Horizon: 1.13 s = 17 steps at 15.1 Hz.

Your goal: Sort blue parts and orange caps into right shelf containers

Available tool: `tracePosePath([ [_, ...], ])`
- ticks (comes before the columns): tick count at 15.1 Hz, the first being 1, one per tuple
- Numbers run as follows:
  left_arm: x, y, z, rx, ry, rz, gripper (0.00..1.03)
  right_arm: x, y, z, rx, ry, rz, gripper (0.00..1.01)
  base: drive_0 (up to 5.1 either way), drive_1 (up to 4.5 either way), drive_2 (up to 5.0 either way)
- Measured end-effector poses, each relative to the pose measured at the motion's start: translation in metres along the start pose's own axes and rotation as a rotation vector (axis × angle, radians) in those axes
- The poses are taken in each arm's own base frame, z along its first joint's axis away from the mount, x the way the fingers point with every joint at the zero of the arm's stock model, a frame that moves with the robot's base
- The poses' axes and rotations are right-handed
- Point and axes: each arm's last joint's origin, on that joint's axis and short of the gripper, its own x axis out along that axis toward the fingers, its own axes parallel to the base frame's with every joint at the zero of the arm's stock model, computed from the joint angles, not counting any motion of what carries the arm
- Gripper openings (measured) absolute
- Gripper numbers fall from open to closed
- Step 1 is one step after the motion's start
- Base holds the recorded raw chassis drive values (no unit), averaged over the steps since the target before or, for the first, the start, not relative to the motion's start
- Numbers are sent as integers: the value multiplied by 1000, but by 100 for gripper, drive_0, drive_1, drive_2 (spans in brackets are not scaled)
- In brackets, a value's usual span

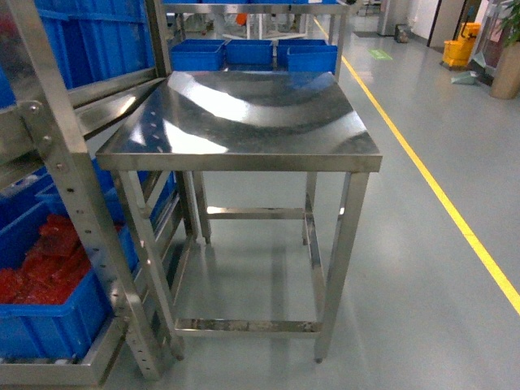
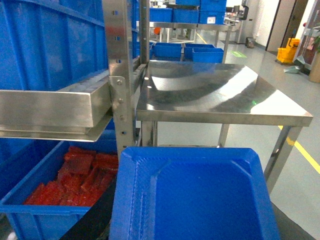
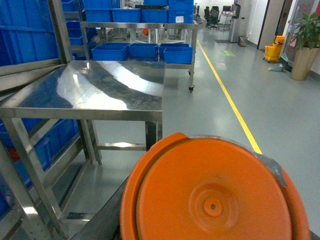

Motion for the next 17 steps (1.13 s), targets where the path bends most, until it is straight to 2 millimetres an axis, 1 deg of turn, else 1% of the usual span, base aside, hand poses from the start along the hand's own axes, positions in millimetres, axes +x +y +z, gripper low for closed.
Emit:
tracePosePath([
  [17, 0, 0, 0, 0, 0, 1, 41, 0, 0, 0, 0, 3, 0, 44, -503, 243, 243],
])
